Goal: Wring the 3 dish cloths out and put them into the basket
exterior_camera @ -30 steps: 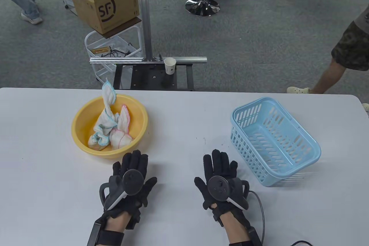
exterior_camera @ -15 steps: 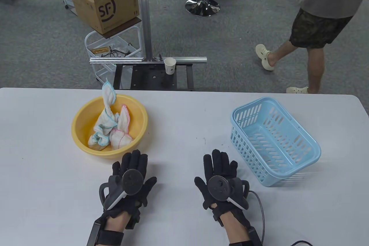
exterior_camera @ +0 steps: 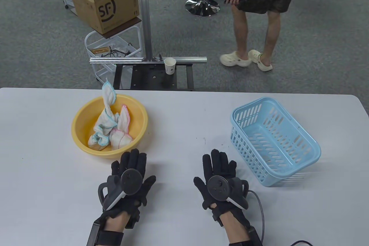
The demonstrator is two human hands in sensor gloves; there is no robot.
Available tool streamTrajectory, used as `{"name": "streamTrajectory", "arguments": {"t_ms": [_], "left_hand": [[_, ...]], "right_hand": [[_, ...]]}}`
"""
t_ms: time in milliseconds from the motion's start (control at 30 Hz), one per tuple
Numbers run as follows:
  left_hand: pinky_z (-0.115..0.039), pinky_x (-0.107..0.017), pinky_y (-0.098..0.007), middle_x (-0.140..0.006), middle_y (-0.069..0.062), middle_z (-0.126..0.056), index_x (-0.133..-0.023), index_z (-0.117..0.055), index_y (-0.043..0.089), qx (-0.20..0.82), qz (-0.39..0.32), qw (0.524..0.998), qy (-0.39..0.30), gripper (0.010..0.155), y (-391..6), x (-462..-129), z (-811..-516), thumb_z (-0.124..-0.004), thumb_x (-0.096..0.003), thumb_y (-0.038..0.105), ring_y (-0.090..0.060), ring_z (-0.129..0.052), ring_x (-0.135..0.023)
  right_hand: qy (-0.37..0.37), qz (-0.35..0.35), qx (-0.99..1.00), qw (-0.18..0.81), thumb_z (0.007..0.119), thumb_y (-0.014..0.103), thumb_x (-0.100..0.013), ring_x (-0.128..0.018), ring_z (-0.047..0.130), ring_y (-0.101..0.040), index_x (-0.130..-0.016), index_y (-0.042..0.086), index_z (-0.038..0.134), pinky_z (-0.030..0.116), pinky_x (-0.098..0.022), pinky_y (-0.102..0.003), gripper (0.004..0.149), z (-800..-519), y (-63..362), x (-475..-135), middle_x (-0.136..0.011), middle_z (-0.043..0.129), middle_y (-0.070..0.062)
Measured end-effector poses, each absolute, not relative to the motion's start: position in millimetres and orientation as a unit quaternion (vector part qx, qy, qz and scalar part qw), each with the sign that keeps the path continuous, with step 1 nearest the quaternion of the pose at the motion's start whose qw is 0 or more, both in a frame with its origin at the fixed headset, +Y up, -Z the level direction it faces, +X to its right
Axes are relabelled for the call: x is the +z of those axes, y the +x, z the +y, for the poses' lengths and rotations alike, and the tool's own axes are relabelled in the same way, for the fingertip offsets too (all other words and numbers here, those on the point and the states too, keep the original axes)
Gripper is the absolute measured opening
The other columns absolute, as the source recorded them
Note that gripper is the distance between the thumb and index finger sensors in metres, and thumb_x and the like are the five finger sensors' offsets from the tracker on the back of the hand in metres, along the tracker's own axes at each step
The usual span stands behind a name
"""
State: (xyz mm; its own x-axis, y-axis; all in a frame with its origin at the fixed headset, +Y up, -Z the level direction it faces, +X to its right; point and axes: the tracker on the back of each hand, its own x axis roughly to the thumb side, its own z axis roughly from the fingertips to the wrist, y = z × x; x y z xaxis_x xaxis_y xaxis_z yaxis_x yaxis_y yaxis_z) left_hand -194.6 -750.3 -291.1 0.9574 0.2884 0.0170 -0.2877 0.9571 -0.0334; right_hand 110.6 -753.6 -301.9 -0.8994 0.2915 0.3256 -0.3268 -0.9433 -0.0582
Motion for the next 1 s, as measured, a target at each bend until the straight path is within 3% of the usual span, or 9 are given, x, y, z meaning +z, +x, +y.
{"name": "streamTrajectory", "arguments": {"t_ms": [333,533,833,1000], "left_hand": [[-0.021,-0.082,-0.059,-0.119,0.014,-0.016,-0.113,-0.024,0.04,0.213,0.033,0.976,0.021,0.09,-219.4,-302.5,-704.9,-0.076,-0.044,0.064,-0.023,-0.016,-0.117],[-0.025,-0.083,-0.06,-0.119,0.013,-0.02,-0.113,-0.026,0.039,0.192,0.083,0.978,0.01,0.088,-254.4,-324.9,-678.8,-0.077,-0.0452,0.06,-0.024,-0.022,-0.117],[-0.028,-0.083,-0.06,-0.119,0.012,-0.027,-0.113,-0.031,0.041,0.132,0.161,0.976,-0.068,0.084,-302.7,-358.0,-679.9,-0.081,-0.0464,0.053,-0.025,-0.029,-0.116],[-0.028,-0.083,-0.06,-0.119,0.014,-0.028,-0.112,-0.034,0.045,0.103,0.169,0.973,-0.117,0.082,-308.2,-375.8,-682.0,-0.082,-0.0467,0.051,-0.025,-0.032,-0.116]], "right_hand": [[0.162,-0.054,0.969,0.176,0.071,0.057,-0.055,-0.106,0.021,-0.052,-0.11,0.015,0.026,0.028,-0.069,-0.076,0.082,-753.9,109.0,-302.6,-0.115,0.018,-0.021],[0.166,-0.06,0.967,0.185,0.071,0.057,-0.055,-0.106,0.022,-0.052,-0.11,0.015,0.027,0.028,-0.069,-0.076,0.082,-751.2,108.2,-301.5,-0.115,0.018,-0.022],[0.168,-0.055,0.965,0.194,0.071,0.056,-0.055,-0.106,0.023,-0.052,-0.11,0.014,0.027,0.029,-0.069,-0.076,0.082,-752.7,107.3,-301.6,-0.115,0.02,-0.022],[0.164,-0.053,0.964,0.2,0.071,0.056,-0.055,-0.106,0.024,-0.052,-0.11,0.014,0.027,0.03,-0.069,-0.076,0.082,-752.8,109.8,-302.3,-0.115,0.02,-0.022]]}}
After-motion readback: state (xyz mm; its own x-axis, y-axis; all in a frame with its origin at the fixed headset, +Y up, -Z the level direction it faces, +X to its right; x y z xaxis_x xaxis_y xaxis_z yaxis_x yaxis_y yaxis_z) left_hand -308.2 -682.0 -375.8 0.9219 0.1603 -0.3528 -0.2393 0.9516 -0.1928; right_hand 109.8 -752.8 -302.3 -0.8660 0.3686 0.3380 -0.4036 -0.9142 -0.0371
